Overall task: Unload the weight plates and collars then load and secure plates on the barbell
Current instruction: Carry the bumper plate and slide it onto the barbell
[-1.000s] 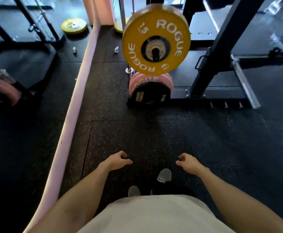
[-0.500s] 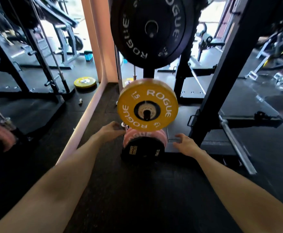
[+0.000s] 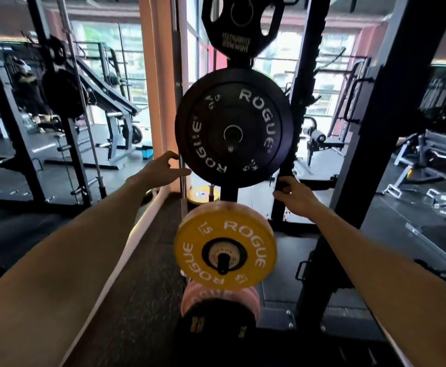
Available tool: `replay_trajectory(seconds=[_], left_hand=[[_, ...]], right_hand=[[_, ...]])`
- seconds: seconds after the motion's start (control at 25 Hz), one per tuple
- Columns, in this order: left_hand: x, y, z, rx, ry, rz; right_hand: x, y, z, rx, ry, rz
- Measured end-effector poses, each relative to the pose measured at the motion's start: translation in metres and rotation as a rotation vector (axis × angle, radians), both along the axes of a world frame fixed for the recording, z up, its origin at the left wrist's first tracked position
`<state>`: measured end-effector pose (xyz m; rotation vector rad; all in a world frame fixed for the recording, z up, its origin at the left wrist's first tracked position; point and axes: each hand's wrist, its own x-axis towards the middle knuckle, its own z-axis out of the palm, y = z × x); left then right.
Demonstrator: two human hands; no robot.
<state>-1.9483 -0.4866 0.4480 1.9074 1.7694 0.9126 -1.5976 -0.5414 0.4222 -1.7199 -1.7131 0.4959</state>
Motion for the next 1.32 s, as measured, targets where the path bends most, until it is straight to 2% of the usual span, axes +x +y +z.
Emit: replay_trajectory(seconds=[0.32,0.44,0.8,0.92,1.12,1.32], left_hand=[[-0.01,0.134,0.094,0.231,-0.005,0.003],[-0.011,0.185,0.105,0.265,0.024,0.028],[0.005,0.306,0.112,0.296,-0.089,-0.01],[0.015,0.324,0.109,0.318,-0.14,-0.021],[0.012,0.335,0.104,0.363,-0.087,-0.023],[0.009,0.323,0.102,0.395,-0.091,-0.069]], right_hand=[[0.024,0.131,0.109,0.238,0.019,-0.076],[0.028,0.176,0.132,0.292,0.061,-0.092],[0.031,0.29,0.157,0.264,0.095,-0.149],[0.026,0.312,0.158,0.247,0.127,-0.156],[0.023,0.323,0.16,0.299,-0.027,-0.16],[0.025,0.314,0.161,0.286,-0.001,-0.202]])
